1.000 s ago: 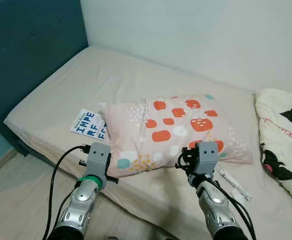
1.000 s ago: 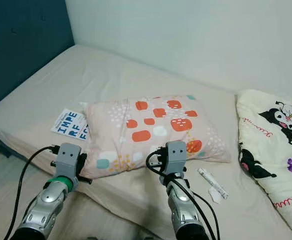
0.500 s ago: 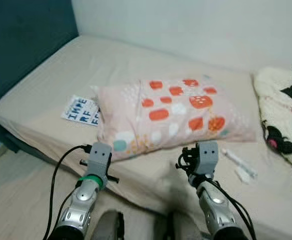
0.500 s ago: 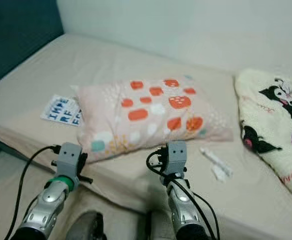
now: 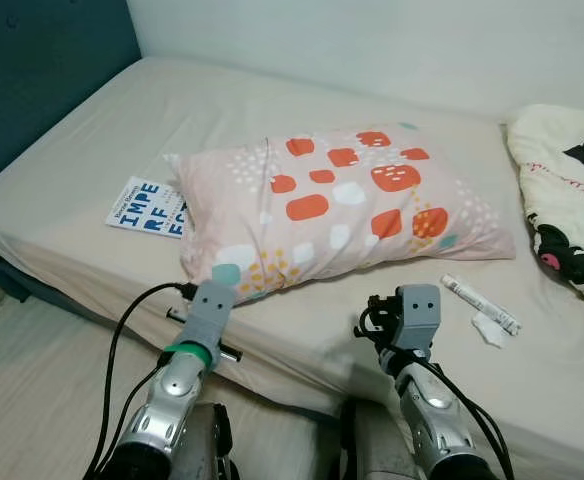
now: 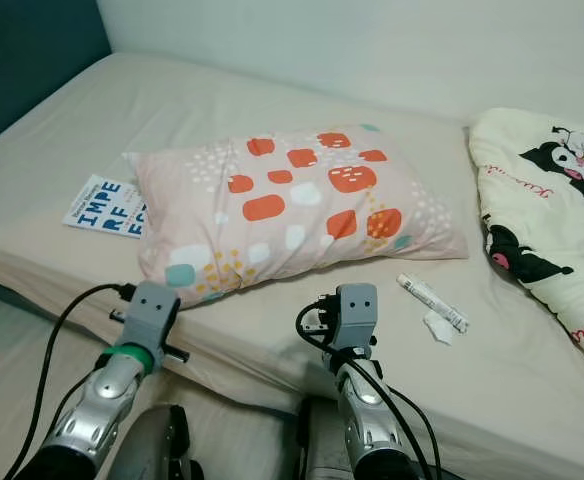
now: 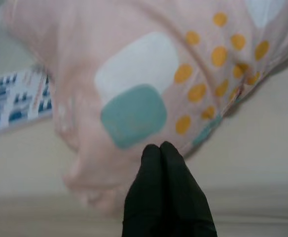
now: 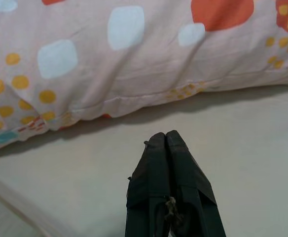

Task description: Clean up the room

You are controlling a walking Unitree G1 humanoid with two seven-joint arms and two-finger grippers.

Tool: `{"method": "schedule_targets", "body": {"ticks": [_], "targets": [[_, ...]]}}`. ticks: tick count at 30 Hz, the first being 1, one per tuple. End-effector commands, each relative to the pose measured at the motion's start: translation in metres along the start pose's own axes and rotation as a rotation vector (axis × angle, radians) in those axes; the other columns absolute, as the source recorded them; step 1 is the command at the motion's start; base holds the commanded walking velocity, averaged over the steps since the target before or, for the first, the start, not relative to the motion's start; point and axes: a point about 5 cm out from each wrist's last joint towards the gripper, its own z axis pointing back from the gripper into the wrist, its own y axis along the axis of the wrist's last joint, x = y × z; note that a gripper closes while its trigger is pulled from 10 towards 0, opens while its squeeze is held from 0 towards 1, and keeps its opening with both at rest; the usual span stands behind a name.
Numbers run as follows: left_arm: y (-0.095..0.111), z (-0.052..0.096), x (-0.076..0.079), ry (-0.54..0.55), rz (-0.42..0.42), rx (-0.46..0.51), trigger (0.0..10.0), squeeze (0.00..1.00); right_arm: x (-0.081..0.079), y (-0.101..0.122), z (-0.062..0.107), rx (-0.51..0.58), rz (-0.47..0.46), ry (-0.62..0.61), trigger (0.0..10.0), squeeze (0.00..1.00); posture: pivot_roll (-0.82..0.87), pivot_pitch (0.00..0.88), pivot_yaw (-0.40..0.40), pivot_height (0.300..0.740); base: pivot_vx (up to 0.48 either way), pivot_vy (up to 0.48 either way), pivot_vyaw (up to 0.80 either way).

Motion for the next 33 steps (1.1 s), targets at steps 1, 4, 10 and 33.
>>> {"method": "schedule_targets", "body": {"ticks": [1,4,10,33], "targets": [[-0.005,0.001,0.002,-0.009,-0.071,-0.006,10.0,0.69,0.000,-0.003,0.002,-0.006,-0.020,-0.010,10.0,0.00,-0.01,0.074,0.021,0.606,0.000,0.000,0.00],[0.005,-0.005,0.001,-0.016,-0.205,0.053,10.0,1.00,0.000,-0.001,0.002,-0.002,-0.019,-0.008,10.0,0.00,-0.02,0.072,0.021,0.606,0.000,0.000,0.00],[0.021,-0.006,0.004,-0.064,-0.508,0.210,10.0,1.00,0.005,0.000,0.003,0.003,-0.015,-0.017,10.0,0.00,-0.03,0.069,0.021,0.606,0.000,0.000,0.00],[-0.009,-0.018,0.029,-0.066,-0.998,0.074,10.0,1.00,-0.002,0.023,-0.003,0.071,-0.018,0.022,10.0,0.00,-0.05,0.127,0.001,0.606,0.000,0.000,0.00]]}}
